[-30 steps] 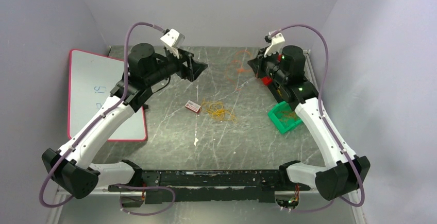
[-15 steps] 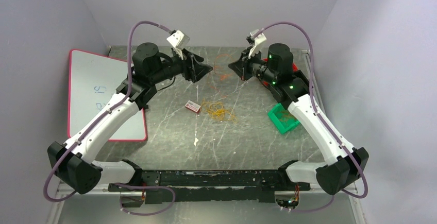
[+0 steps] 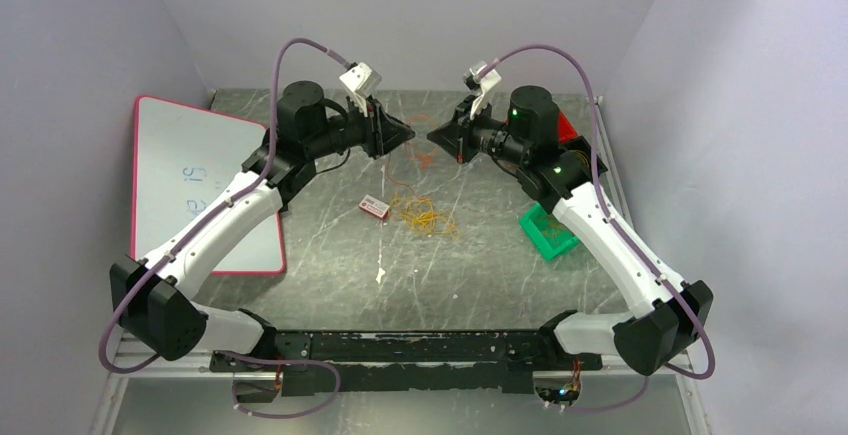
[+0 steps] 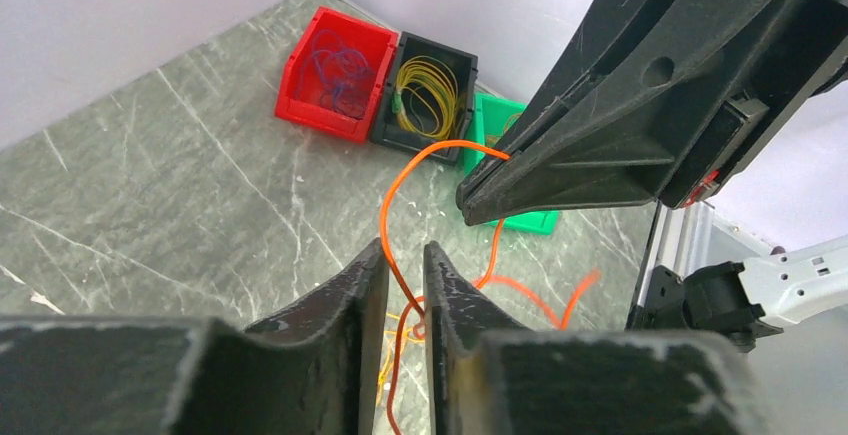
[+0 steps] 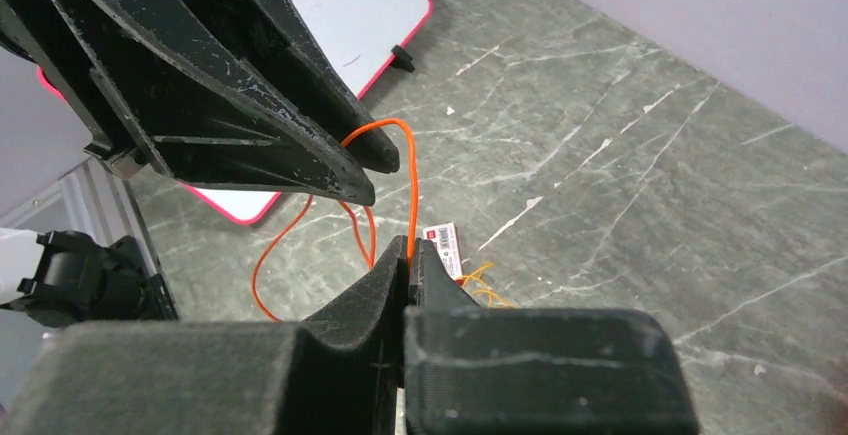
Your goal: Untangle the cables
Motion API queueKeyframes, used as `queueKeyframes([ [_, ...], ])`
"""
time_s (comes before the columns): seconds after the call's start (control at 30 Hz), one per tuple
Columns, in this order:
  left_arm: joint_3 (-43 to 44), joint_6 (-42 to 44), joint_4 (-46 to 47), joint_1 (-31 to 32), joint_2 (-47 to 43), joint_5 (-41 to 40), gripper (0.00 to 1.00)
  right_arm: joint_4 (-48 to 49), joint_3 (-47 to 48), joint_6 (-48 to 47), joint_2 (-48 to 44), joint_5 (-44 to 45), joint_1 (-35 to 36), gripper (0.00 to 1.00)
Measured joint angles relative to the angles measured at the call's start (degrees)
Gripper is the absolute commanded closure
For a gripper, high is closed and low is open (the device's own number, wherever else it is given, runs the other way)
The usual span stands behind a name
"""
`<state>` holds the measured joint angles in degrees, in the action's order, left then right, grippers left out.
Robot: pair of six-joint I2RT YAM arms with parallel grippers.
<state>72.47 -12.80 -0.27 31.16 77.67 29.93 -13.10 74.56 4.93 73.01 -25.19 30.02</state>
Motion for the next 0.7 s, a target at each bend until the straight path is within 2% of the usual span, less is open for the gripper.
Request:
queueKeyframes([
  [0.07,0.0,0.0,0.0,0.0,0.1,0.1,0.91,0.1,0.0,0.0,0.0,0.0,0.0,1.0],
  [0.1,0.0,0.0,0.0,0.0,0.1,0.1,0.93,0.2,0.0,0.0,0.0,0.0,0.0,1.0],
  [0.2,0.0,0.0,-0.1,0.0,0.1,0.1,0.93,0.4,0.0,0.0,0.0,0.2,0.0,0.98],
  [0.3,0.0,0.1,-0.2,0.0,0.0,0.0,0.93,0.4,0.0,0.0,0.0,1.1,0.1,0.85],
  [0.43,0.1,0.1,-0.2,0.0,-0.2,0.0,0.93,2.5,-1.7,0.7,-0.3,3.9,0.1,0.73],
  [0.7,1.0,-0.5,0.0,0.0,-0.8,1.2,0.93,12.5,-8.5,6.8,-0.1,9.6,0.1,0.64],
])
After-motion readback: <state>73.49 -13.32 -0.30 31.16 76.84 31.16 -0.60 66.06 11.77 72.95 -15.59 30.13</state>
